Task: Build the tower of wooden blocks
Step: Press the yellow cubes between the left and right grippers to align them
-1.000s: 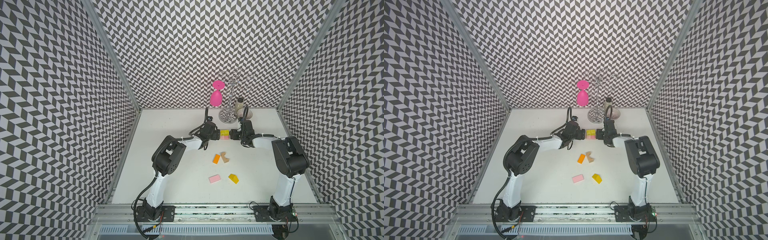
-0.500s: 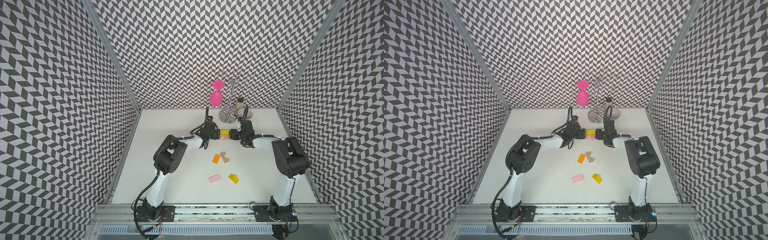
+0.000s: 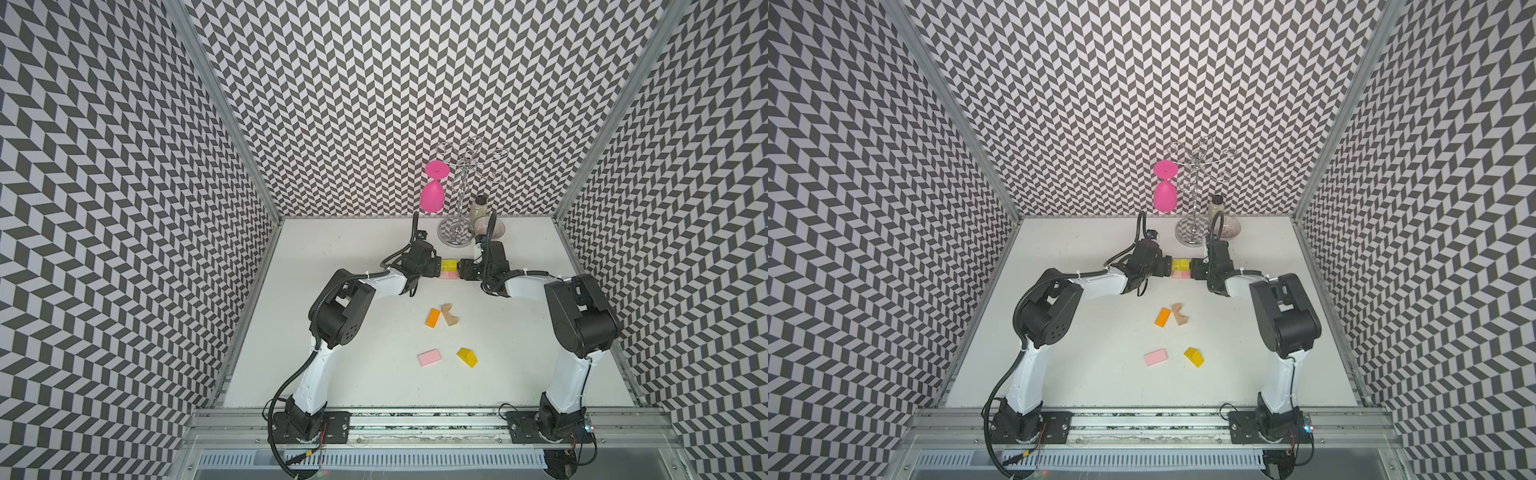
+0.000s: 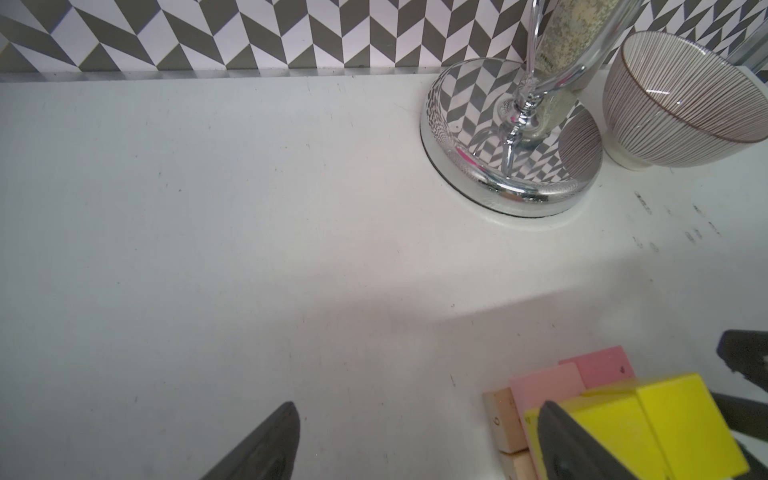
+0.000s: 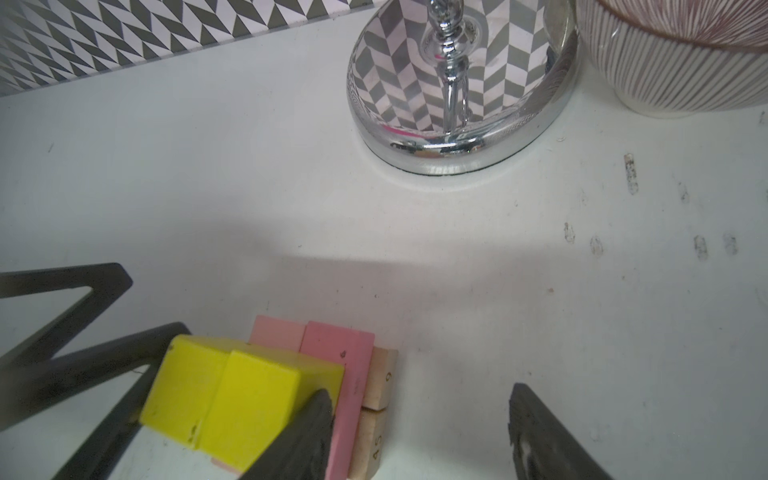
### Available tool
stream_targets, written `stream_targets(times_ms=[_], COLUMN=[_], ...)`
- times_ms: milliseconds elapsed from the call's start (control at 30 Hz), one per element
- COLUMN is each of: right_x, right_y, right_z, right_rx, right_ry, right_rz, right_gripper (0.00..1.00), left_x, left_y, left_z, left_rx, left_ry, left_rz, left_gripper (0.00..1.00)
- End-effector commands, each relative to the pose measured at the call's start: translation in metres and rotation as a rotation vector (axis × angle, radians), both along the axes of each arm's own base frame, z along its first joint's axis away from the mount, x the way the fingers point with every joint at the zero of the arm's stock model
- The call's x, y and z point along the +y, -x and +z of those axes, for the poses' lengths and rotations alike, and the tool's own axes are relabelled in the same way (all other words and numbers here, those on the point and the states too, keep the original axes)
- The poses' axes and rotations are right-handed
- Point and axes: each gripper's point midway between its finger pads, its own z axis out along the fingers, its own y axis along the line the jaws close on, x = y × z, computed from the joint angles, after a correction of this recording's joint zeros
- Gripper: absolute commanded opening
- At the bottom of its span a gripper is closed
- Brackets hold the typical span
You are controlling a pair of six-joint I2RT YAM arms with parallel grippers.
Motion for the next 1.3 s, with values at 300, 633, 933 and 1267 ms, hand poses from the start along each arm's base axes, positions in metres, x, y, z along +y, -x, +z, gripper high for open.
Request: stream_targets(times_ms=[300, 633, 933, 1267], right_x=[-0.007, -0.007, -0.006, -0.006], right_y=[-0.006, -0.008, -0.011, -0.015], right_z=[0.027, 0.026, 0.025, 0.023], right_rx=[-0.084, -0.081, -0.077, -0.071], right_ry=[-0.020, -0.022, -0.024, -0.024], right_rz=[-0.037, -0.039, -0.044, -0.048], right_gripper=[0.66, 0.66, 0.67, 0.66], left_x=[-0.007, -0.013, -0.012, -0.011], left_y=[-0.004, -0.001, 0.000, 0.000], left_z=[-0.001, 0.000, 0.001, 0.002], left_rx=[0.007, 0.007, 0.008, 0.006], left_ry=[0.015, 0.021, 0.020, 0.020], left_rz=[-0.011, -0.020, -0.019, -0.017], left_gripper=[0.90, 0.90, 0.90, 0.90])
